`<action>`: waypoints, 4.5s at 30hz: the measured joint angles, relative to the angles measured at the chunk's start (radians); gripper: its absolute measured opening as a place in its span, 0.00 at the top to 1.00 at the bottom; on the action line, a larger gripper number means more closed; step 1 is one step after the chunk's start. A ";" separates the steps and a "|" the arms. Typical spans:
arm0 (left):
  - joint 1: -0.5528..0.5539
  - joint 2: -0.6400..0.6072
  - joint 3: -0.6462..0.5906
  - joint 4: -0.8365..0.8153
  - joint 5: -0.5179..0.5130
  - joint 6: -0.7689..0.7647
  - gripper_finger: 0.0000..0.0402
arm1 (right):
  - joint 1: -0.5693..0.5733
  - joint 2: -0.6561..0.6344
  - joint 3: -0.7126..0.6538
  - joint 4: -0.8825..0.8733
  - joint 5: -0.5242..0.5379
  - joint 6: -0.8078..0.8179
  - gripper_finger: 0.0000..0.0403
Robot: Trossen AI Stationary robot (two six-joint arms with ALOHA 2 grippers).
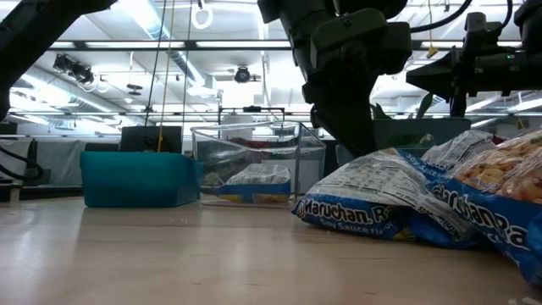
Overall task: Sort Maruchan noodles
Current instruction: Put the blue noodle pack into the transparent bin, then put the red noodle pack into the dark green bin
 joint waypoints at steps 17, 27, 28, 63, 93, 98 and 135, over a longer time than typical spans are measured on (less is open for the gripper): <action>0.000 -0.054 0.175 -0.173 -0.078 -0.006 0.99 | 0.000 0.000 0.000 -0.002 0.000 0.000 0.88; 0.007 -0.141 0.276 -0.309 -0.171 0.002 1.00 | 0.000 0.000 0.000 0.000 0.000 0.000 0.88; 0.007 -0.154 0.276 -0.318 -0.201 0.003 1.00 | 0.000 0.000 0.000 0.000 0.000 0.000 0.88; 0.193 -0.257 -0.040 -0.382 -0.569 0.097 0.99 | 0.000 0.000 0.000 0.000 0.003 0.000 0.88; 0.013 -0.258 -0.158 -0.266 -0.297 0.047 0.62 | 0.000 0.000 0.000 0.000 0.003 0.000 0.88; -0.019 -0.259 -0.064 -0.285 -0.260 0.065 0.61 | 0.000 0.000 0.000 0.000 0.003 0.000 0.88; -0.215 -0.028 -0.038 0.408 -0.315 -0.240 0.68 | 0.000 0.000 0.000 -0.001 0.005 0.000 0.88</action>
